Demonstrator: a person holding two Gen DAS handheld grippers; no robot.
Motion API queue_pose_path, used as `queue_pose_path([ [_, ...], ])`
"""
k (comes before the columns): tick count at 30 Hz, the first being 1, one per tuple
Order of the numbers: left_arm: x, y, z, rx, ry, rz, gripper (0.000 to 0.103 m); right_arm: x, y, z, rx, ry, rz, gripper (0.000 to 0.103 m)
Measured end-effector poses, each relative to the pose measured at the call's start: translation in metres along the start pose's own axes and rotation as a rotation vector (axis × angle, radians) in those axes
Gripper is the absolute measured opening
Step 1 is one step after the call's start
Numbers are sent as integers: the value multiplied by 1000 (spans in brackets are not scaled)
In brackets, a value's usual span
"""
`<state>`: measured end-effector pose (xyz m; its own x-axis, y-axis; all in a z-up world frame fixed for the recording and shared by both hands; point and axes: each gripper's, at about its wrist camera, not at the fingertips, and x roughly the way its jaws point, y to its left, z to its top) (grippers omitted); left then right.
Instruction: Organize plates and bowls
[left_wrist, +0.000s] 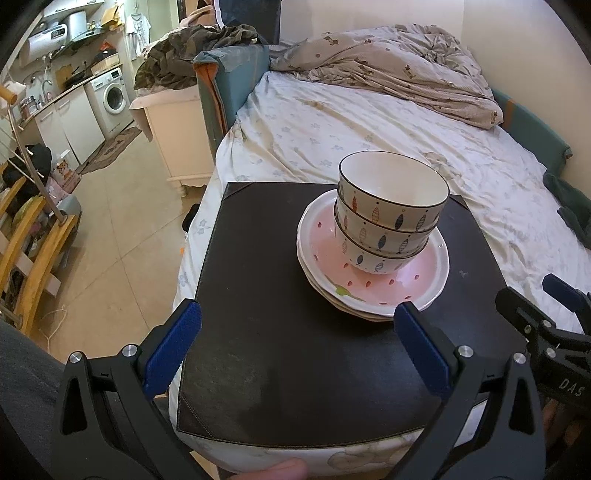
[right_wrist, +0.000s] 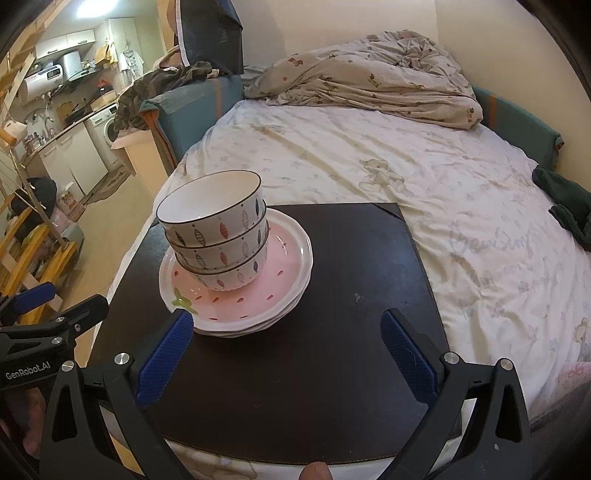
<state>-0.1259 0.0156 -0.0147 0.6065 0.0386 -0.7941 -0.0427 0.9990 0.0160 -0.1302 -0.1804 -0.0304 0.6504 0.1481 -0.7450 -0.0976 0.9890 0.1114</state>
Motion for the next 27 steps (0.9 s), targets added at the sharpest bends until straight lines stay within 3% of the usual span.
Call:
queue_pose_path([
  [27, 2, -4, -2, -4, 10, -6, 103, -4, -2, 3, 15, -7, -2, 103],
])
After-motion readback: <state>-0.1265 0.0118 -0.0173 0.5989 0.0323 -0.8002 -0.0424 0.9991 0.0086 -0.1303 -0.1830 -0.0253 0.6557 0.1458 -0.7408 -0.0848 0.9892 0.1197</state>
